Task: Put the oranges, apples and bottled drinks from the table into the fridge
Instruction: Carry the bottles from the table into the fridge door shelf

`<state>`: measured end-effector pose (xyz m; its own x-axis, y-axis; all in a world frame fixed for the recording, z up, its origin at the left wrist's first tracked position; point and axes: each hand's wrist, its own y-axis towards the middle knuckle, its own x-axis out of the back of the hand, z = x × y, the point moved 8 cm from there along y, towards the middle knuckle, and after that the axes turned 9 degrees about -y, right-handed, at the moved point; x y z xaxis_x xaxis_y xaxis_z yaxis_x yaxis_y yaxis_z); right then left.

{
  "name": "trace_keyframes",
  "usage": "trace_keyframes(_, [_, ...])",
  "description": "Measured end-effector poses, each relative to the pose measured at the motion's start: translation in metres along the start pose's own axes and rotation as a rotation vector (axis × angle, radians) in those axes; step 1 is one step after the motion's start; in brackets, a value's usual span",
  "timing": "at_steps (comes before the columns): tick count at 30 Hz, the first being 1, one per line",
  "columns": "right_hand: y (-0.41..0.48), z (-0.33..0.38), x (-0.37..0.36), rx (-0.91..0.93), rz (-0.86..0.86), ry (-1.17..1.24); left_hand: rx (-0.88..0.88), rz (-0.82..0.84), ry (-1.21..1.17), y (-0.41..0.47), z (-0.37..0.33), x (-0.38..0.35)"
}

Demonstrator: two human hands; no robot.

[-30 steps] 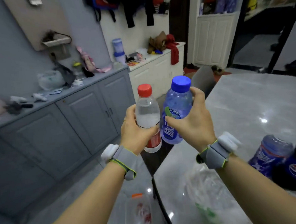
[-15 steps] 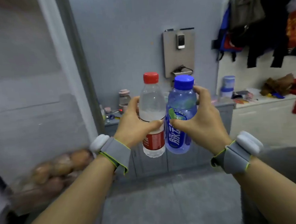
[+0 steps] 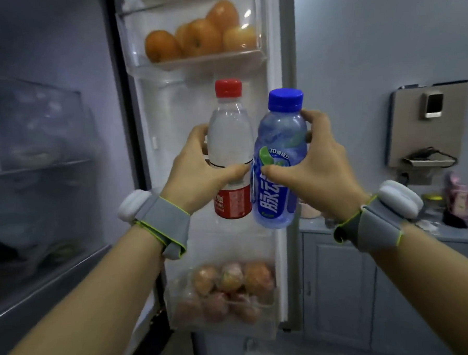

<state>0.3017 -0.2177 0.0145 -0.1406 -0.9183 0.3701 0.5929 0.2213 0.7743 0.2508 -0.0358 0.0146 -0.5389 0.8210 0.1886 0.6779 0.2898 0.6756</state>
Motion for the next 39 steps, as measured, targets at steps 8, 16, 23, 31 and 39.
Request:
trace_keyframes(8, [0.061,0.043,-0.067,0.087,-0.013,0.059,-0.072,-0.150,0.089,0.052,0.008,0.078])
trace_keyframes(16, [0.102,0.035,-0.121,0.063,0.000,0.046,-0.041,-0.236,0.084,0.090,0.054,0.110])
trace_keyframes(23, [0.117,-0.004,-0.171,-0.089,0.118,0.038,0.034,-0.207,0.138,0.108,0.088,0.109])
trace_keyframes(31, [0.115,-0.027,-0.207,-0.164,0.213,-0.015,0.133,-0.147,0.227,0.108,0.135,0.102])
trace_keyframes(39, [0.116,-0.042,-0.233,-0.225,0.282,-0.011,0.206,-0.110,0.319,0.100,0.164,0.104])
